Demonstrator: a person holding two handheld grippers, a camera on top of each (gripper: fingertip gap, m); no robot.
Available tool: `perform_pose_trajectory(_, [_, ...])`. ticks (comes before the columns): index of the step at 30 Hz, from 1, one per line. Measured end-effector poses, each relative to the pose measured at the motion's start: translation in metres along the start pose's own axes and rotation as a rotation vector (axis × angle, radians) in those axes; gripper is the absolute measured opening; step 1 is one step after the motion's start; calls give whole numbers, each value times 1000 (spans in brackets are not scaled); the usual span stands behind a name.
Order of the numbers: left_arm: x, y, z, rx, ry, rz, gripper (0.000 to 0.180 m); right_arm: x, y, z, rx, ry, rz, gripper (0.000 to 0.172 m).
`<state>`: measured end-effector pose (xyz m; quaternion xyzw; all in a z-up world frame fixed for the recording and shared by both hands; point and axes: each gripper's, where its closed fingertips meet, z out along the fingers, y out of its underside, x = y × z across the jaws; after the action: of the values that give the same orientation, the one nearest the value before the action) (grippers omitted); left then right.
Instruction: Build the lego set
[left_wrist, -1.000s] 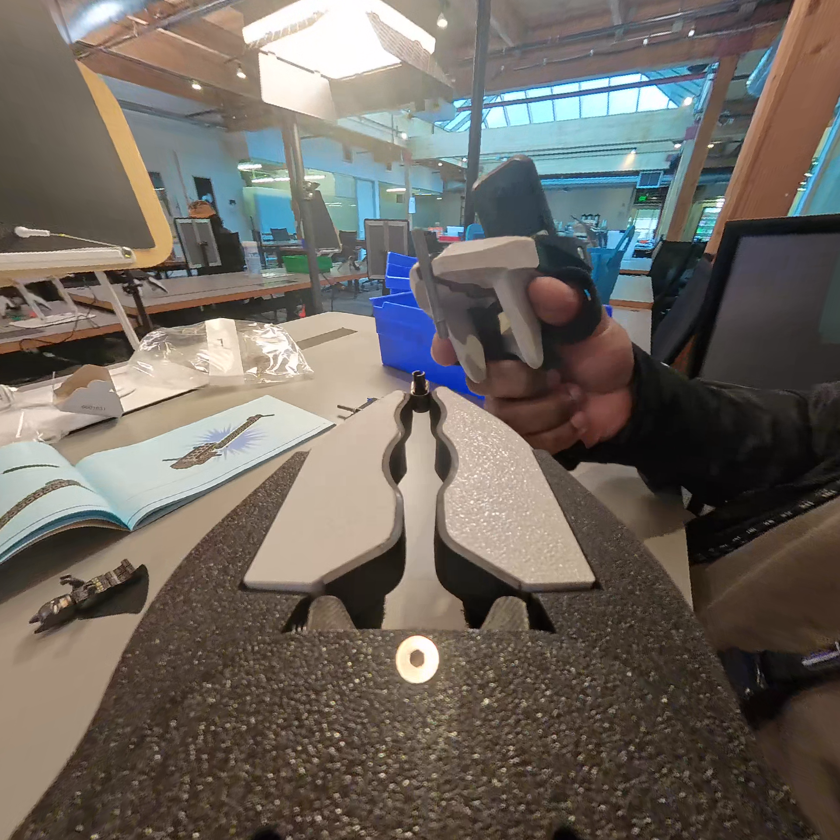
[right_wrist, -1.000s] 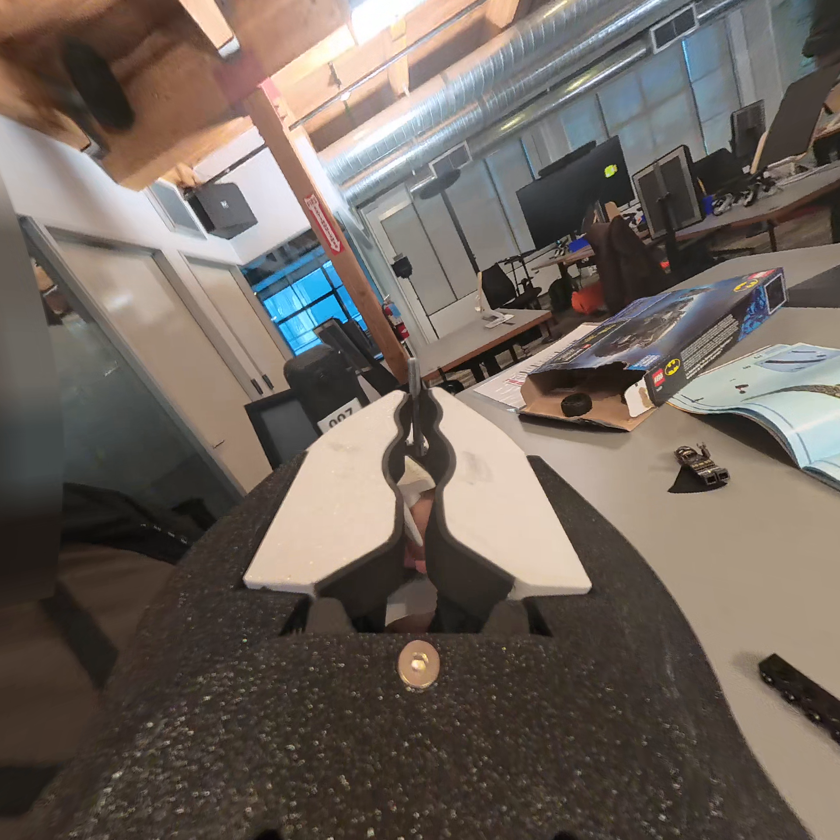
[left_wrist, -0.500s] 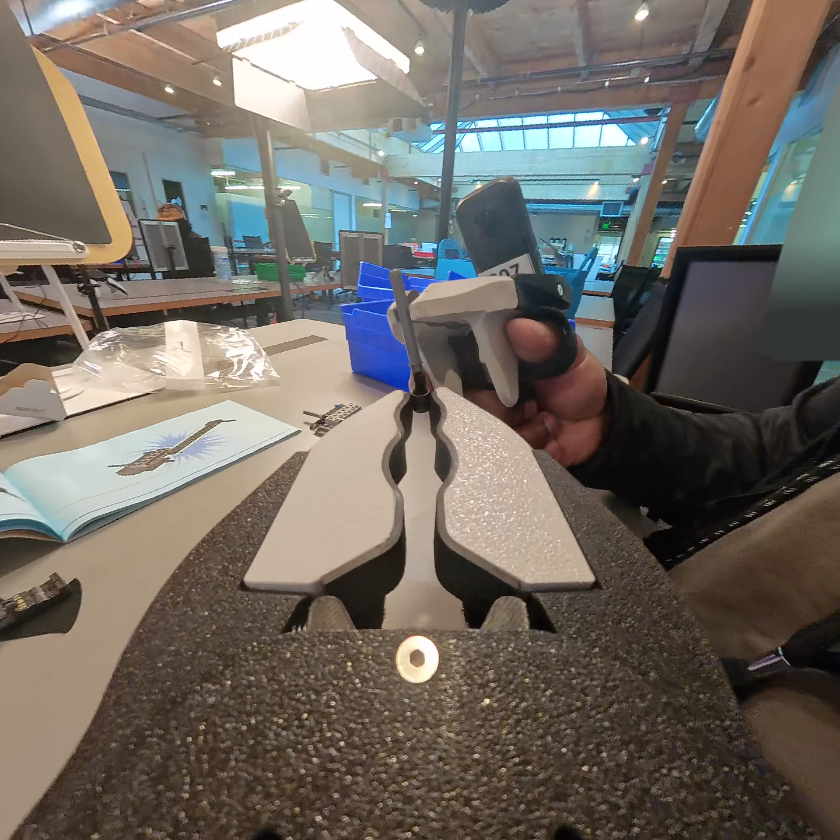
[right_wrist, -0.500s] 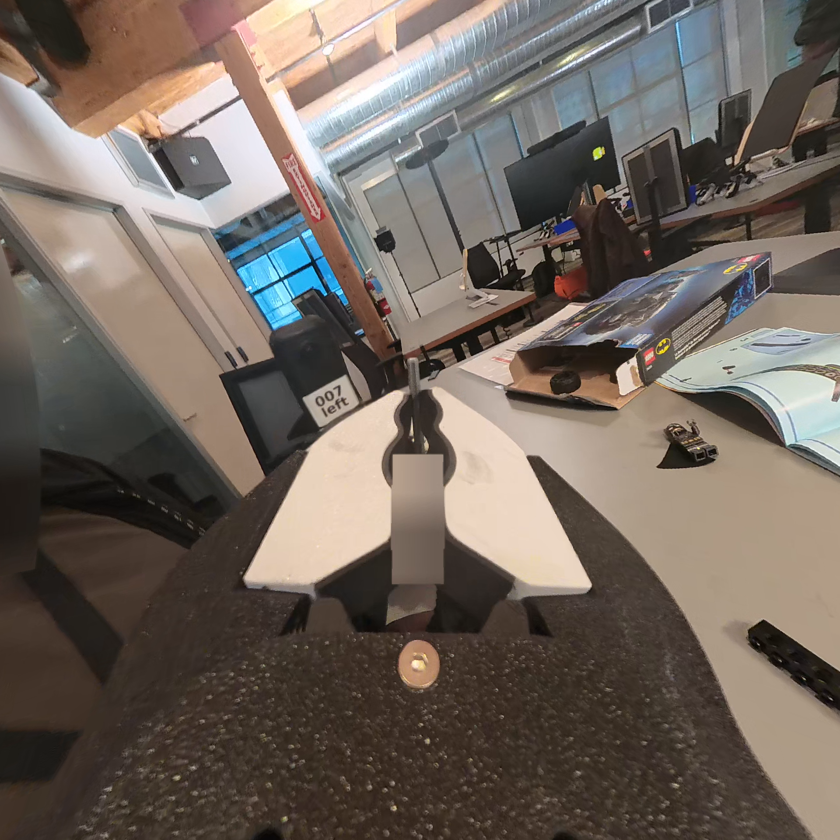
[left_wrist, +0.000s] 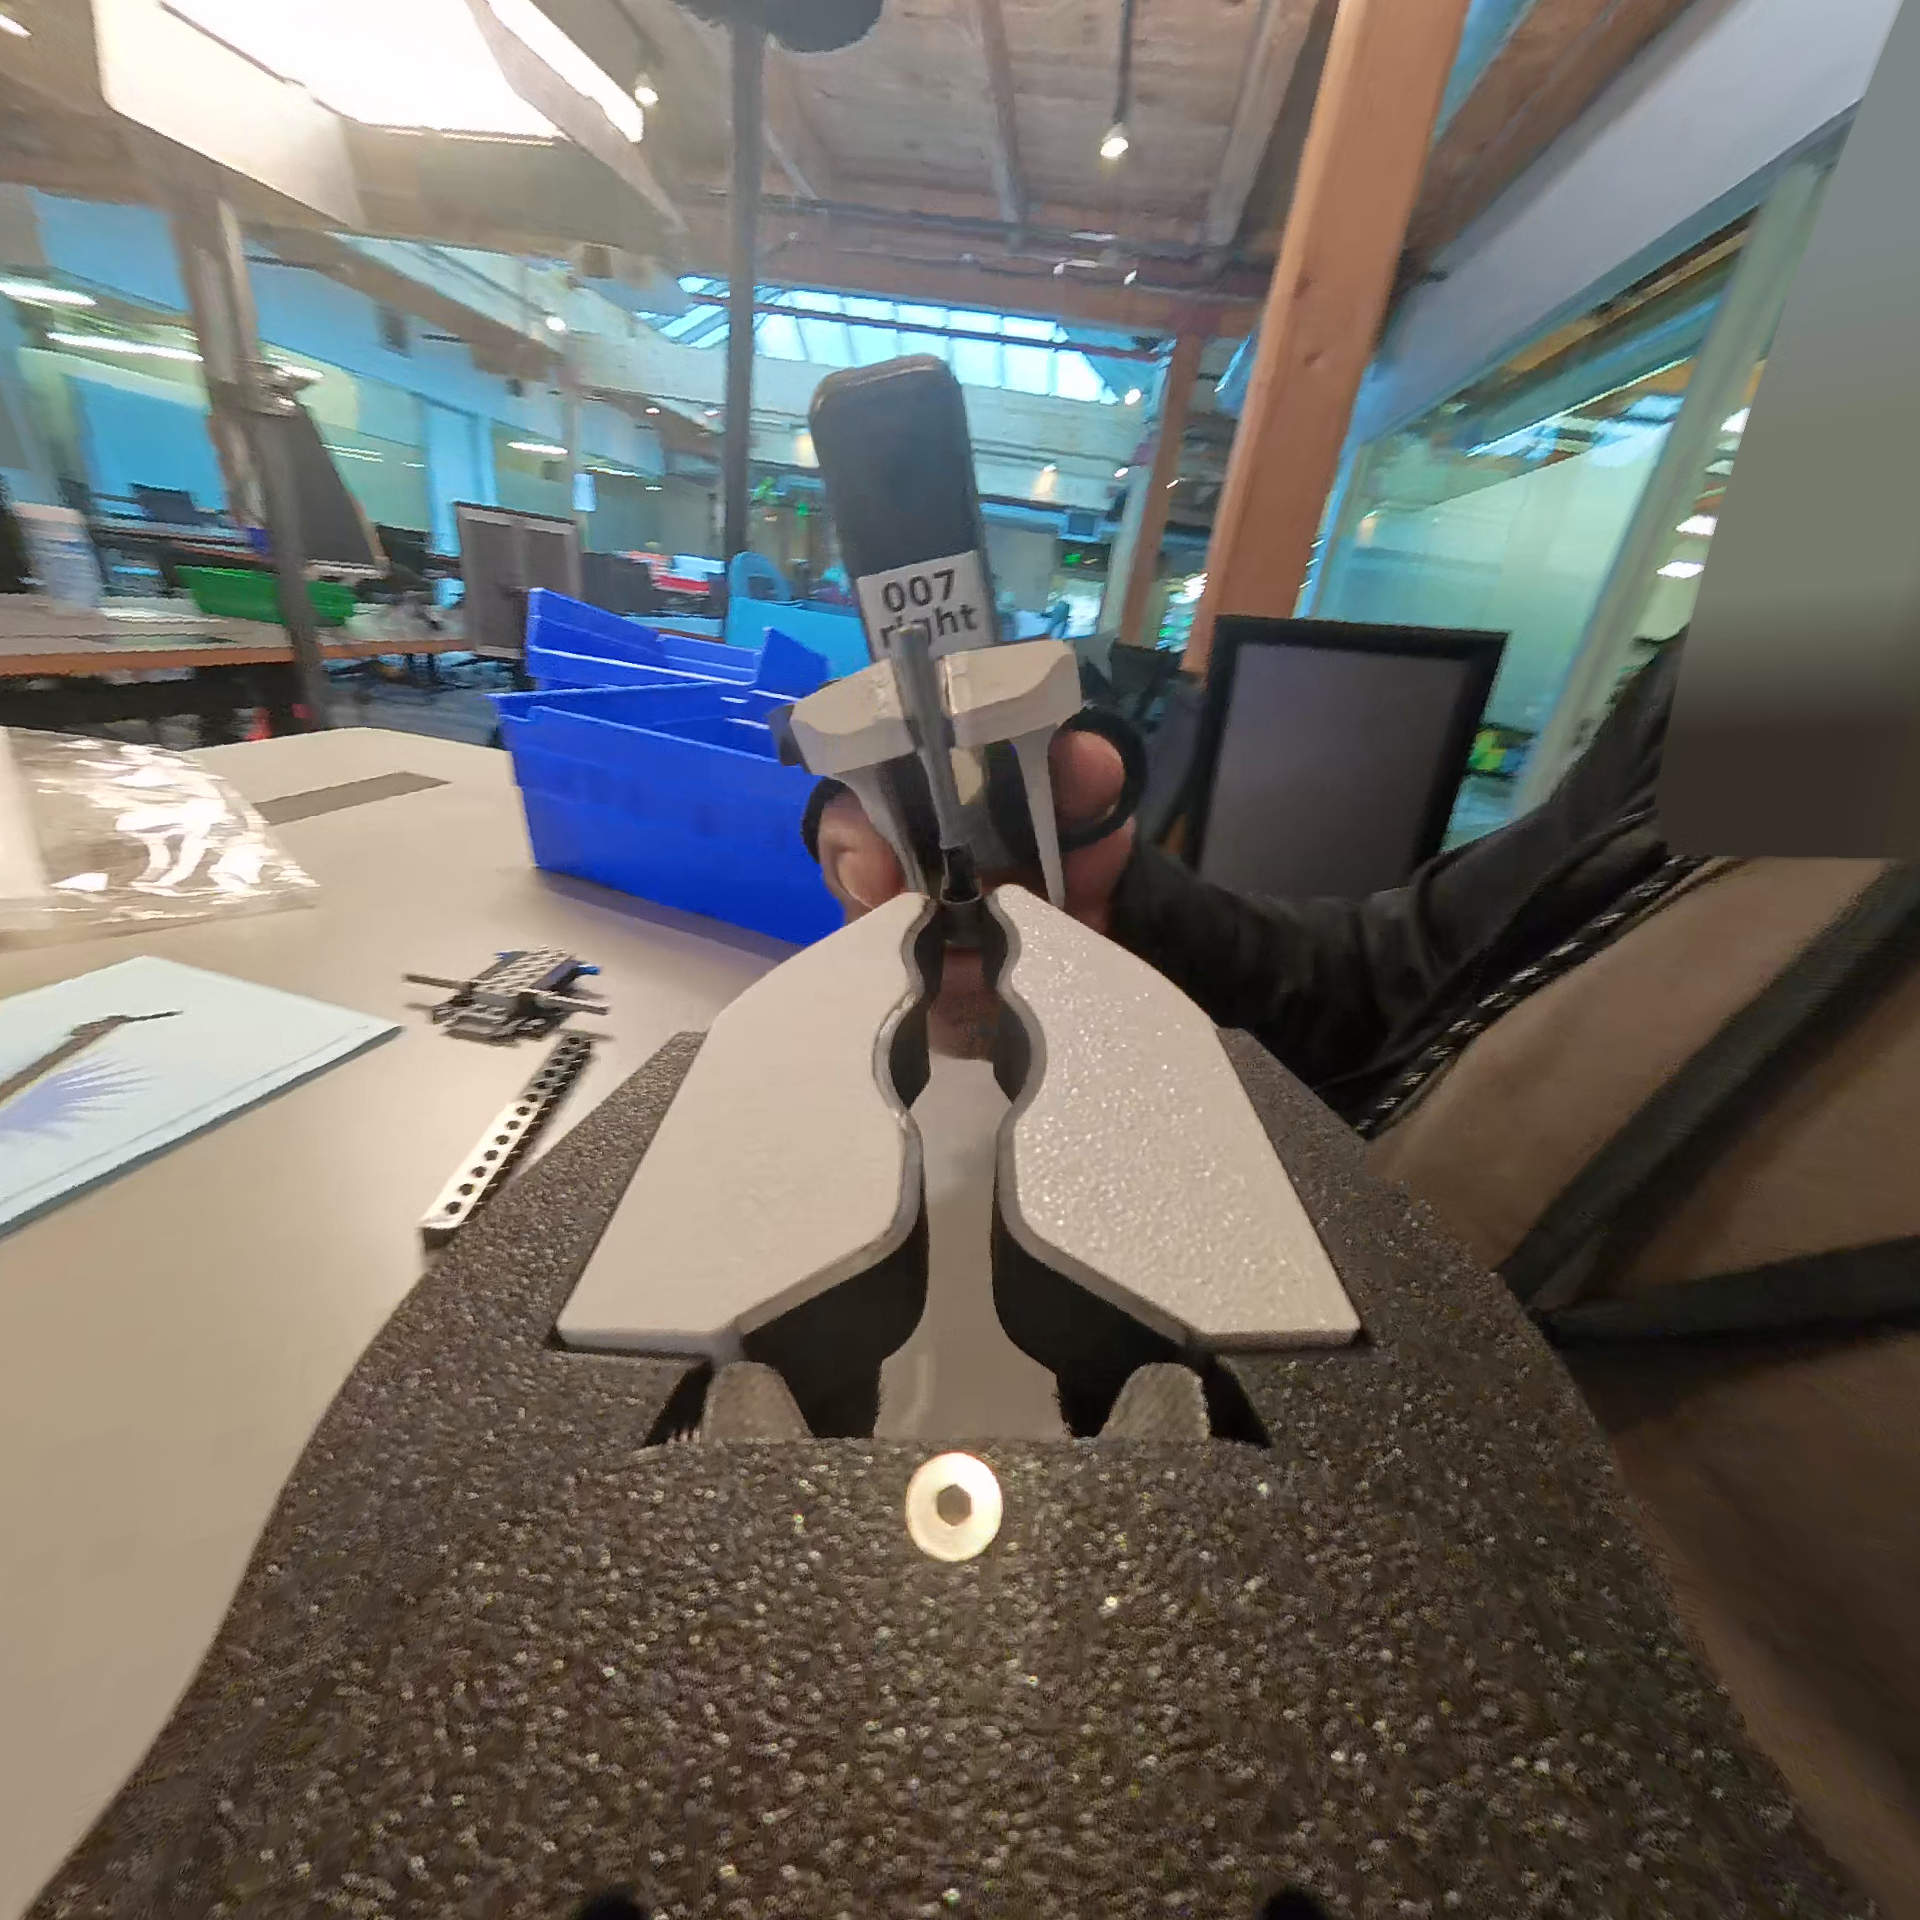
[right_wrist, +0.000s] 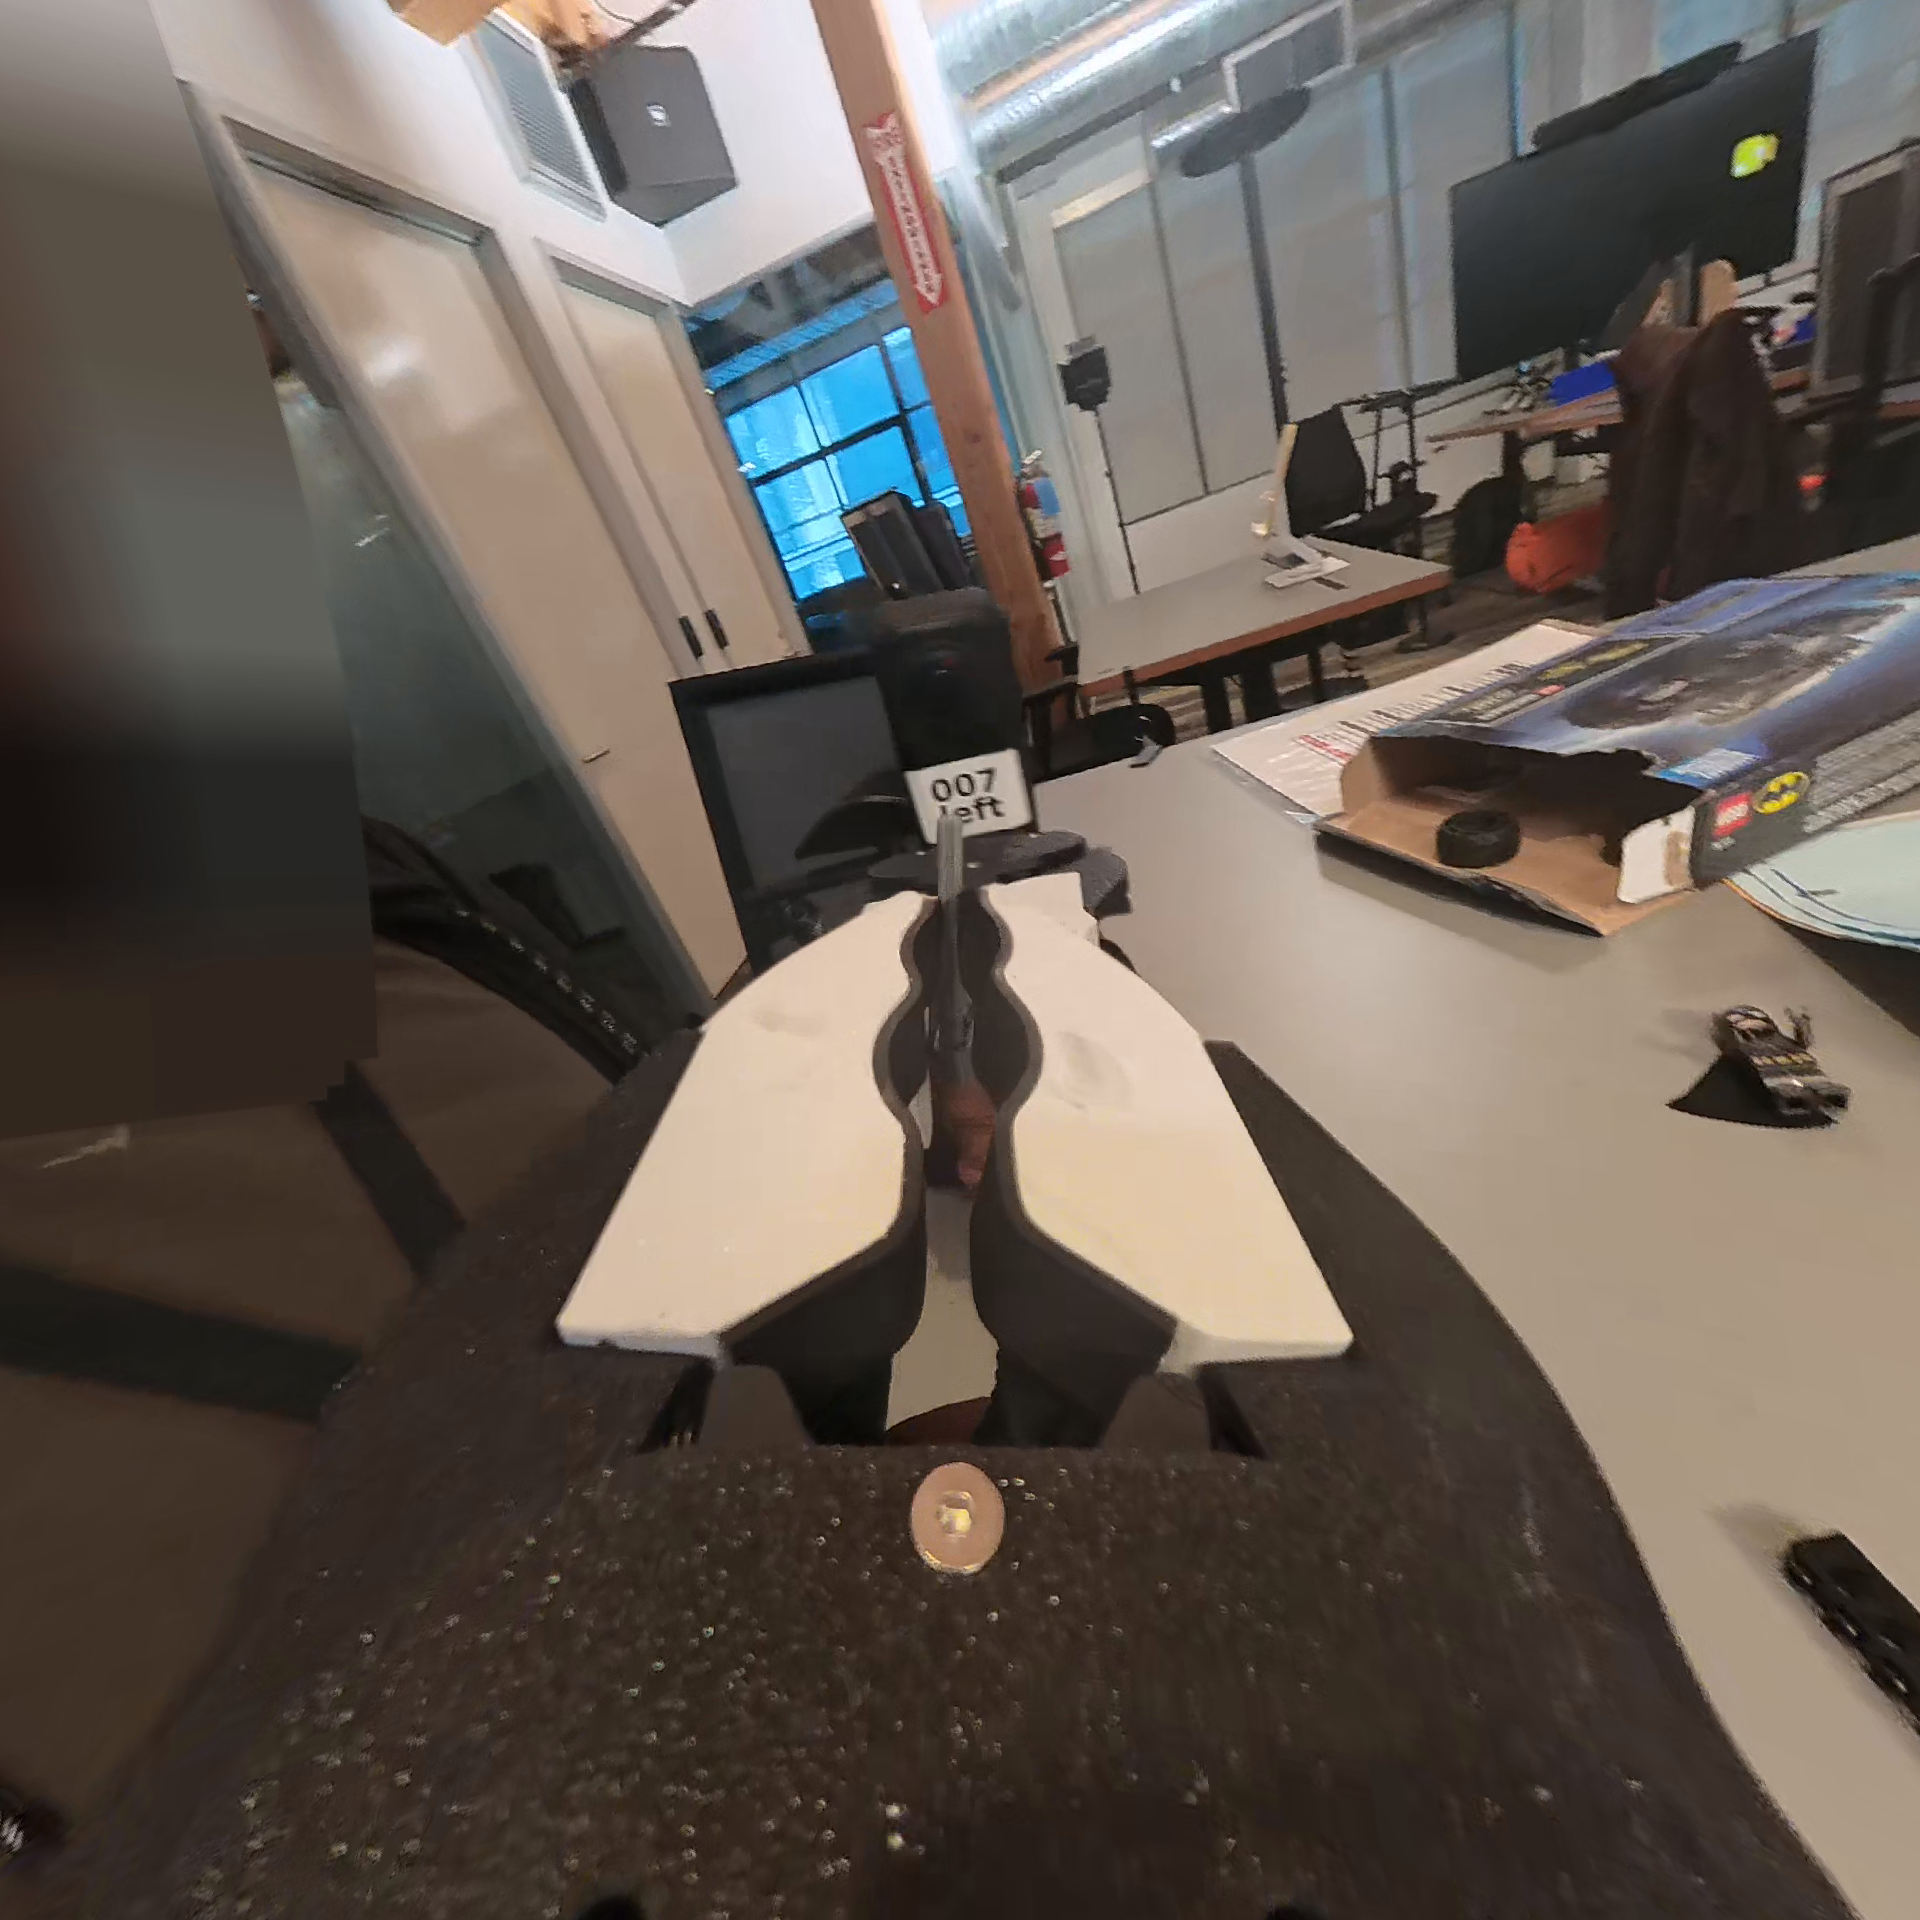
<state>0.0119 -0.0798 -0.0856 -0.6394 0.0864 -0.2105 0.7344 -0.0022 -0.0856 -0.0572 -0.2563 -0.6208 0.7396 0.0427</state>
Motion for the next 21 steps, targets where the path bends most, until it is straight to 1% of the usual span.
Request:
perform_pose_trajectory(7, [14,0,1,28,168,-151,7,-13,3,1,33,-95,-5,3])
perform_pose_trajectory(14, [20,-1,1,37,229,-184,7,-18,2,-3,77,-159,47,4])
perform_pose_trajectory(18, [26,-1,1,34,287,-214,7,-24,4,-5,76,-203,42,4])
perform_pose_trajectory(21, [26,0,2,28,303,-232,7,-25,5,-6,72,-223,51,4])
